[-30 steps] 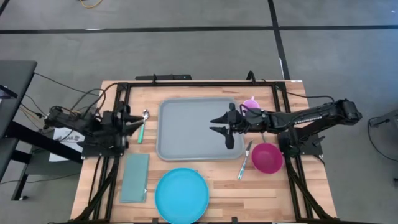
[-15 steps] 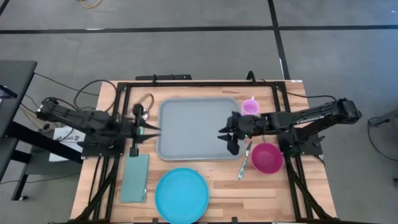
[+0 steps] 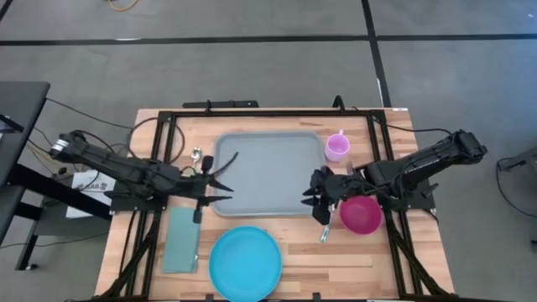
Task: Set up tray
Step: Put the pink mug on the gray tray
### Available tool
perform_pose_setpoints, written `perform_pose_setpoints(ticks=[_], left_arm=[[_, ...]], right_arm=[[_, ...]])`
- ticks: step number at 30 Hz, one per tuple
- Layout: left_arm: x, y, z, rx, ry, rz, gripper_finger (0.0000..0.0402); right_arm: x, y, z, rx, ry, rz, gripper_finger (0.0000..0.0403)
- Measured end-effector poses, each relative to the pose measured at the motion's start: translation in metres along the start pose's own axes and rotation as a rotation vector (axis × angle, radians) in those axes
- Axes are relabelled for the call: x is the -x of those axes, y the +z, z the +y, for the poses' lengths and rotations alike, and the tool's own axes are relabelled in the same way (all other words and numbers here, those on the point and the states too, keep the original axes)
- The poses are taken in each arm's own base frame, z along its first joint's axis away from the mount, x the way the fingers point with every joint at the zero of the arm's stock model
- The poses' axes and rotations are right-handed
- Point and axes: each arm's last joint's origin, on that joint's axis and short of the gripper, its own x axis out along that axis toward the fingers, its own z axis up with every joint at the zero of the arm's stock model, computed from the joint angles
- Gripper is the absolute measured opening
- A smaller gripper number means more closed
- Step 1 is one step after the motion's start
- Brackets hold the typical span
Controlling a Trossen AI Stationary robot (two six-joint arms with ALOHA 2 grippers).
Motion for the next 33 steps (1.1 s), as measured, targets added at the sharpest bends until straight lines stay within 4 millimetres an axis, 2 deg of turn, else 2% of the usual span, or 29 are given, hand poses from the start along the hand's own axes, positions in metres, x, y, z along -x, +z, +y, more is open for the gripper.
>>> perform_pose_setpoints(ticks=[4,10,13,16,19,23,27,33], left_arm=[[-0.016,-0.004,-0.003,-0.015,0.061,0.033,0.0074],[-0.031,-0.008,-0.004,0.097,0.177,0.051,0.0074],[-0.034,-0.01,-0.006,0.113,0.158,0.058,0.0074],[-0.035,-0.011,-0.008,0.159,0.149,0.062,0.0074],[-0.034,-0.01,-0.011,0.197,0.132,0.051,0.0074],[-0.033,-0.009,-0.015,0.265,0.133,0.045,0.0074],[-0.033,-0.009,-0.015,0.317,0.144,0.041,0.0074],[-0.033,-0.009,-0.015,0.308,0.146,0.042,0.0074]], right_arm=[[0.001,-0.011,-0.005,-0.045,-0.057,0.109,0.0123],[0.001,-0.019,-0.012,-0.178,-0.146,0.189,0.0123],[0.001,-0.02,-0.011,-0.162,-0.148,0.186,0.0123],[0.001,-0.018,-0.019,-0.089,-0.225,0.16,0.0123],[0.001,-0.016,-0.035,-0.065,-0.33,0.182,0.0123],[0.006,-0.011,-0.065,-0.228,-0.447,0.263,0.0123],[0.015,-0.003,-0.098,-0.212,-0.616,0.305,0.0123],[0.022,0.009,-0.135,-0.211,-0.679,0.311,0.0123]])
